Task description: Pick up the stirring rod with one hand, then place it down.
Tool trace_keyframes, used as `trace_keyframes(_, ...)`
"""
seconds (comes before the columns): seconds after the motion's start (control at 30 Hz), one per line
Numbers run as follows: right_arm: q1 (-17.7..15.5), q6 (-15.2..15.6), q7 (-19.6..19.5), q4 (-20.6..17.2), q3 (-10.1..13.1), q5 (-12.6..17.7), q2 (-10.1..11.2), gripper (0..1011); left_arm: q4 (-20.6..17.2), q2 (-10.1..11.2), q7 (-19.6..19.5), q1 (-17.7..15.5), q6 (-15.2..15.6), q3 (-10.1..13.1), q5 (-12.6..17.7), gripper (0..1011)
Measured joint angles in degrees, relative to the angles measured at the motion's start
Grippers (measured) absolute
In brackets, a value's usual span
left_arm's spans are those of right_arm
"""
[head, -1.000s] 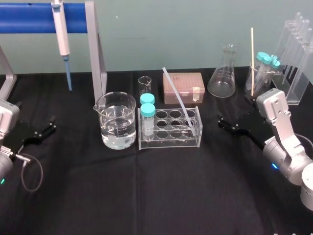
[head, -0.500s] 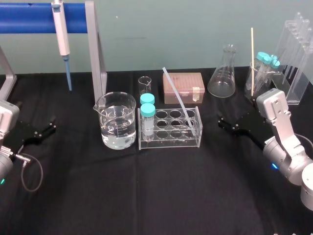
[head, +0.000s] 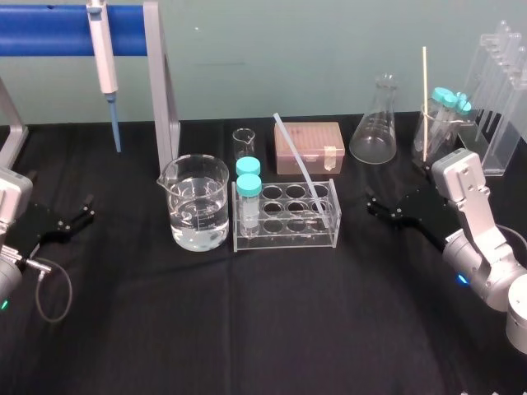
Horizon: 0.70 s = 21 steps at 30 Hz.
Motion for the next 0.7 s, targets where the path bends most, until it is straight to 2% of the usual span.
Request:
trace_keyframes(0.43, -0.09, -0.37, 0.29, 0.00, 0.39, -0.13, -0.04, 1003, 0.00, 0.00, 0.00, 0.00, 0.00, 0.00, 0.00, 1000)
trace_keyframes(0.7, 0.35, -4.03, 3.89, 0.39, 1.82, -0.17, -0.13, 1003, 0.00, 0.00, 0.00, 0.00, 0.00, 0.00, 0.00, 1000)
